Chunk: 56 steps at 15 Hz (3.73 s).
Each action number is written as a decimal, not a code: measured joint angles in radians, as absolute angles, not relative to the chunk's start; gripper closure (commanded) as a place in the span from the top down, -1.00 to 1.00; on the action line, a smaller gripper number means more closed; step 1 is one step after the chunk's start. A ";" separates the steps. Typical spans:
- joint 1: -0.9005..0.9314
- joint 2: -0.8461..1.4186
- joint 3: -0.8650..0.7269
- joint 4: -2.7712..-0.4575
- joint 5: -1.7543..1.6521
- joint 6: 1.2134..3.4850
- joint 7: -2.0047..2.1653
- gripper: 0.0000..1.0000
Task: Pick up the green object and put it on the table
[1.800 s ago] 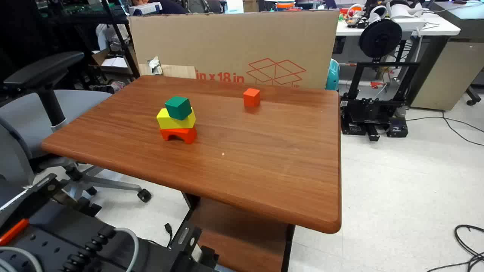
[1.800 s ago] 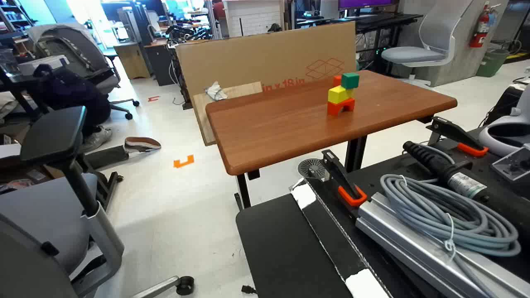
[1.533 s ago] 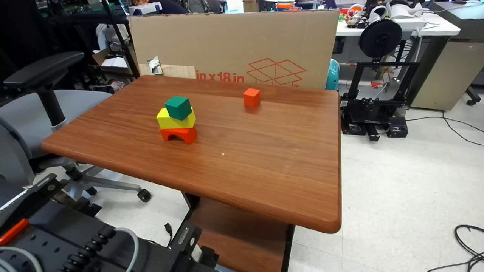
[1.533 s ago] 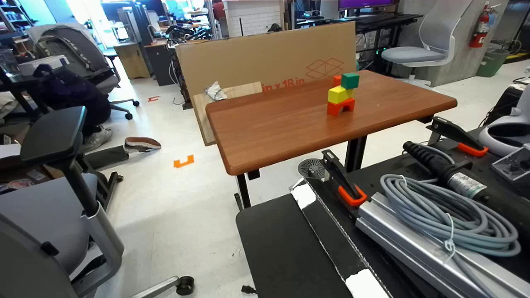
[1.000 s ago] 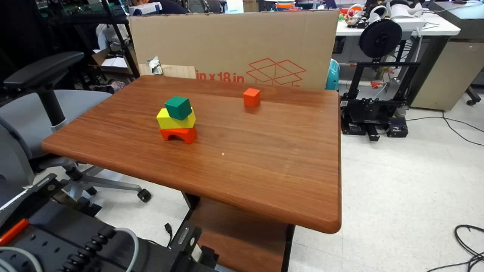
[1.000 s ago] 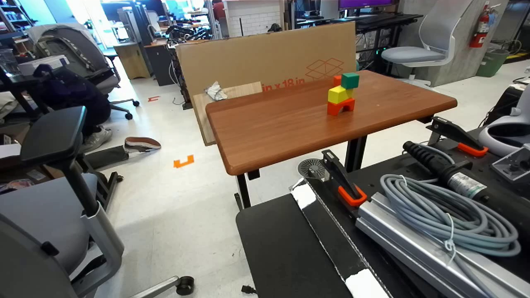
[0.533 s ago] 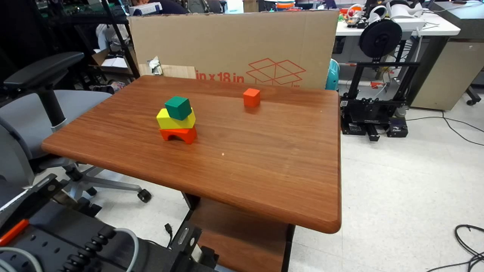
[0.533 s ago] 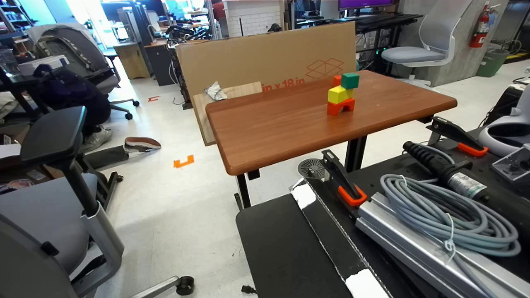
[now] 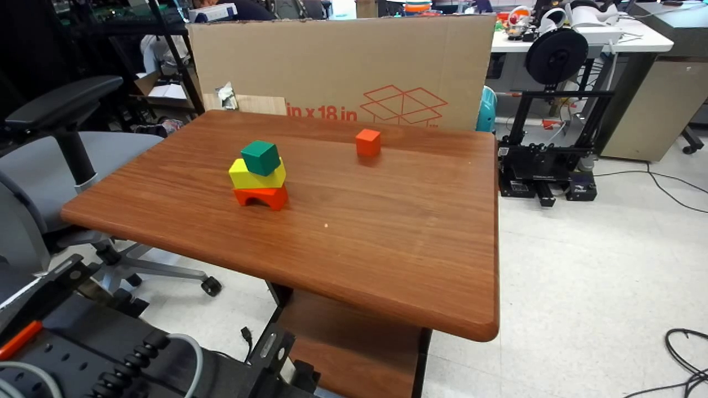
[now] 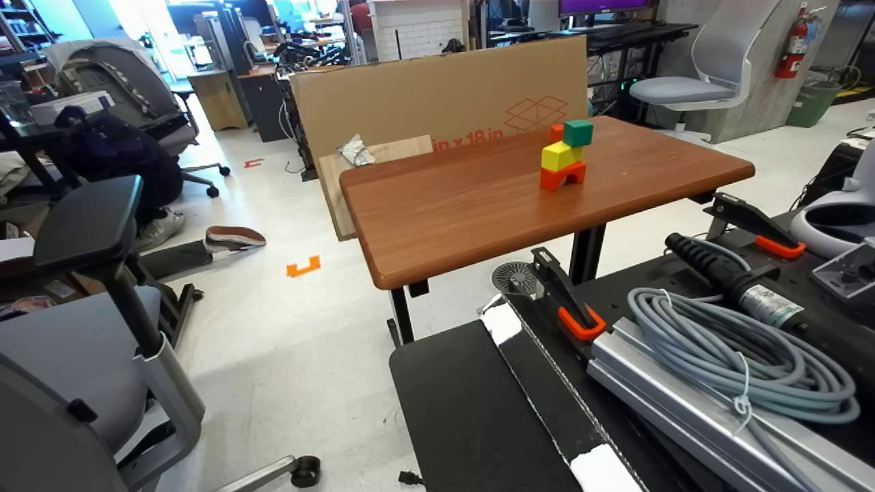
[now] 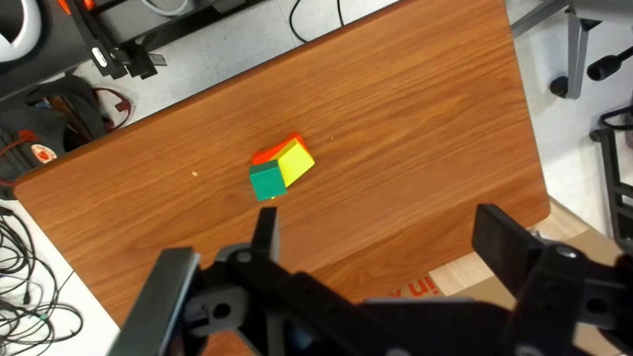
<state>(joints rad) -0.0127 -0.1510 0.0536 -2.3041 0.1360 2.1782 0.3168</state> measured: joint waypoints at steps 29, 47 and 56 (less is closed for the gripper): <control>-0.015 0.261 -0.015 -2.261 -0.055 2.402 0.186 0.50; -0.010 0.335 -0.048 -2.110 -0.114 2.393 0.137 -0.82; -0.007 0.531 -0.042 -1.865 -0.113 2.370 0.077 -0.82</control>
<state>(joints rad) -0.0072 0.5313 -0.0417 -1.8646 -0.1132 2.3700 0.0774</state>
